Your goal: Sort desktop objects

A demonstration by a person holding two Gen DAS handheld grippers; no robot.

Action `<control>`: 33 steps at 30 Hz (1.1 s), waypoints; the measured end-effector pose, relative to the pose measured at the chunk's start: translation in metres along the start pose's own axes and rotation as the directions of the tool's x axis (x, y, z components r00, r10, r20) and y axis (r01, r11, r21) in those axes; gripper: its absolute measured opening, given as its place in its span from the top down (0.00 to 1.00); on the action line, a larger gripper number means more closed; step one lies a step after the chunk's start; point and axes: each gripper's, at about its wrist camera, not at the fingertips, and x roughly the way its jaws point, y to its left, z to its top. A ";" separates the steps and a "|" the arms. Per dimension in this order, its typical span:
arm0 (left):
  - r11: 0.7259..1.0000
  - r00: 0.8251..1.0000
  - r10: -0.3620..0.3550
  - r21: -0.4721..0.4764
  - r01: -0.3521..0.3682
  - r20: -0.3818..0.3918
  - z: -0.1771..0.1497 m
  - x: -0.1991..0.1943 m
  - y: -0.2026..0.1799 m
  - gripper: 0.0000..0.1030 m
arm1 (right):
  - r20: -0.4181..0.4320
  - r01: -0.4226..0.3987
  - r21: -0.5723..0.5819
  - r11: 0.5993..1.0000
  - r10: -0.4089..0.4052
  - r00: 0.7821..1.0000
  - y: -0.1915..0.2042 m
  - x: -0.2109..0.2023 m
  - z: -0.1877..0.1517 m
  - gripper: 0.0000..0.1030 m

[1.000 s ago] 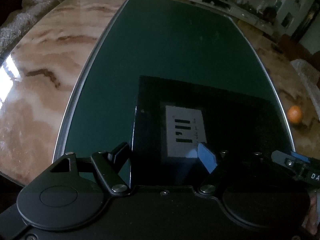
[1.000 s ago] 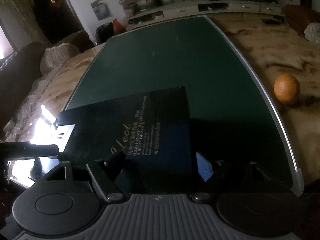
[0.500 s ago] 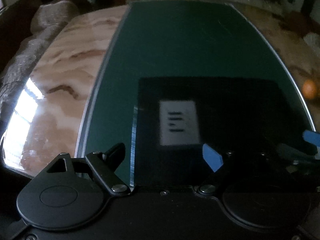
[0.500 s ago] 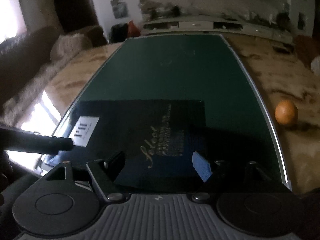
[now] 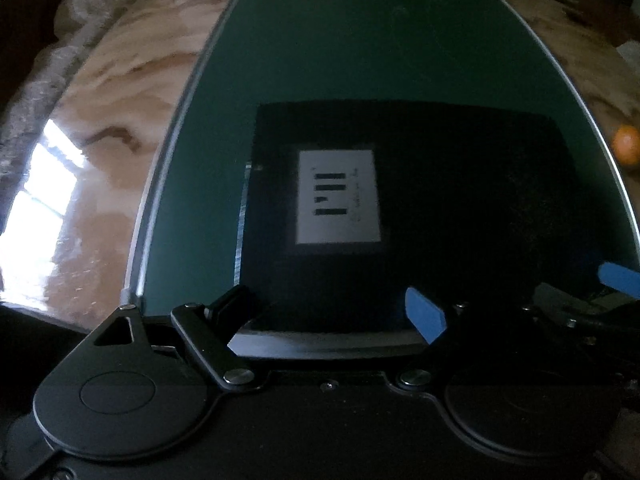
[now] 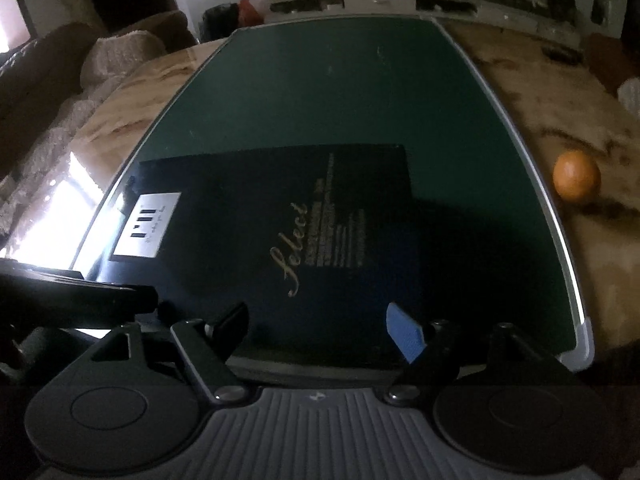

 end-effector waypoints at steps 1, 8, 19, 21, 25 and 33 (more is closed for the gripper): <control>1.000 1.000 0.009 -0.006 -0.009 0.007 -0.003 -0.006 0.001 0.15 | 0.003 0.005 0.002 1.000 -0.005 1.000 0.001 -0.005 -0.001 0.20; 0.998 0.998 0.043 -0.038 -0.041 0.054 -0.030 -0.057 0.004 0.05 | 0.028 0.067 0.026 0.997 -0.067 0.997 0.016 -0.050 -0.013 0.00; 0.997 0.996 0.072 -0.008 -0.072 0.060 -0.073 -0.096 0.000 0.02 | -0.033 0.188 0.061 0.980 -0.187 0.982 0.037 -0.093 -0.042 0.00; 0.998 0.996 0.061 -0.007 -0.060 0.067 -0.079 -0.101 0.000 0.02 | -0.059 0.181 0.076 0.981 -0.177 0.982 0.036 -0.099 -0.045 0.00; 0.999 0.996 0.036 -0.001 -0.036 0.077 -0.087 -0.109 -0.001 0.02 | -0.046 0.178 0.102 0.979 -0.174 0.984 0.034 -0.113 -0.054 0.00; 1.000 0.997 0.011 -0.004 -0.011 0.077 -0.093 -0.111 -0.001 0.02 | -0.055 0.173 0.116 0.978 -0.167 0.984 0.033 -0.121 -0.060 0.00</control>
